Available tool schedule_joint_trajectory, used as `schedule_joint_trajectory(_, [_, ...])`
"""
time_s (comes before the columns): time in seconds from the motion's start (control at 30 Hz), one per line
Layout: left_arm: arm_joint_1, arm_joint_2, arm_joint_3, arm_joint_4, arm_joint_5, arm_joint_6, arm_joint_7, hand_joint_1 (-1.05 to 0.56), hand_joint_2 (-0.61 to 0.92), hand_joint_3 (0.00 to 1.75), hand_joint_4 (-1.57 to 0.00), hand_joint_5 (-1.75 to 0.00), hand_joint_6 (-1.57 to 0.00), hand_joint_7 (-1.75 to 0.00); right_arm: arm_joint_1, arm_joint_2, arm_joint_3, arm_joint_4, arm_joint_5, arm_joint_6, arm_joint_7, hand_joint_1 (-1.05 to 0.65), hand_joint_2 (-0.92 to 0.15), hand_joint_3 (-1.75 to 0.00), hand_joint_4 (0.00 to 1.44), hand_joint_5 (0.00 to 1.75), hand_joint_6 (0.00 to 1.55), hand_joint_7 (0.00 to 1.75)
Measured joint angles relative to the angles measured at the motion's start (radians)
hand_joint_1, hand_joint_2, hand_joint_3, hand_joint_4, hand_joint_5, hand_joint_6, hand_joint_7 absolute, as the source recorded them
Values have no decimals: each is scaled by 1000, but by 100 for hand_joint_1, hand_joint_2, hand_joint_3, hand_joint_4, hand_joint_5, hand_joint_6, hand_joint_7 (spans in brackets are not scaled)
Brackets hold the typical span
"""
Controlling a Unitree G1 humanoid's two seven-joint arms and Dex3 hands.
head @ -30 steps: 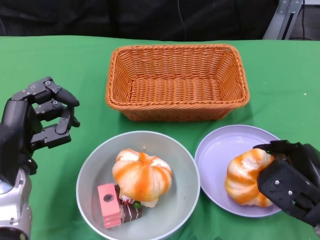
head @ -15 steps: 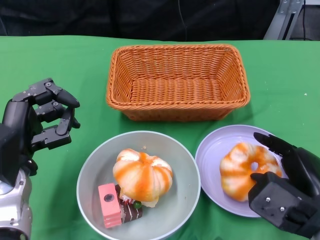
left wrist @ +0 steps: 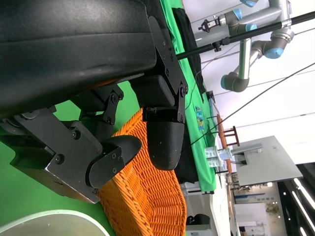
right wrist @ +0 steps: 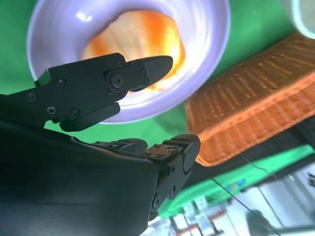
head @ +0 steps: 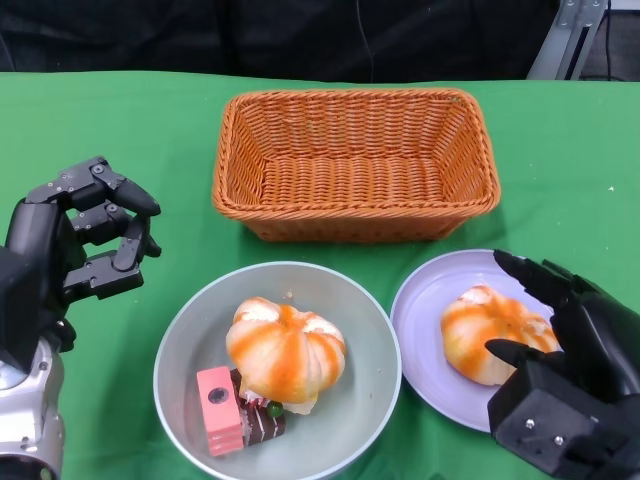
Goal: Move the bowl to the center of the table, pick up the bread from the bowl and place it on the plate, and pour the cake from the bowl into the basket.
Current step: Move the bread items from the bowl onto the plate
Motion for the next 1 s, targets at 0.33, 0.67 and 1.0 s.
schedule_joint_trajectory(0.33, [0, 1, 1, -1, -1, -1, 0, -1, 50, 116, -82, -148, -88, -126, 24, -11, 57, -223, -49, -228, 12, -69, -92, -2, 55, 18, 54, 5])
schedule_joint_trajectory(0.67, [0, -4, 0, -6, -8, 0, -3, -1, 48, 117, -83, -149, -89, -125, -40, 69, 242, -289, -209, -185, 170, -73, -92, -4, 60, 16, 57, 1])
schedule_joint_trajectory(1.0, [3, -23, -5, -51, -31, 45, -6, 0, 53, 108, -83, -146, -89, -121, -100, 130, 322, -277, -238, -127, 263, -74, -91, -1, 53, 8, 48, 0])
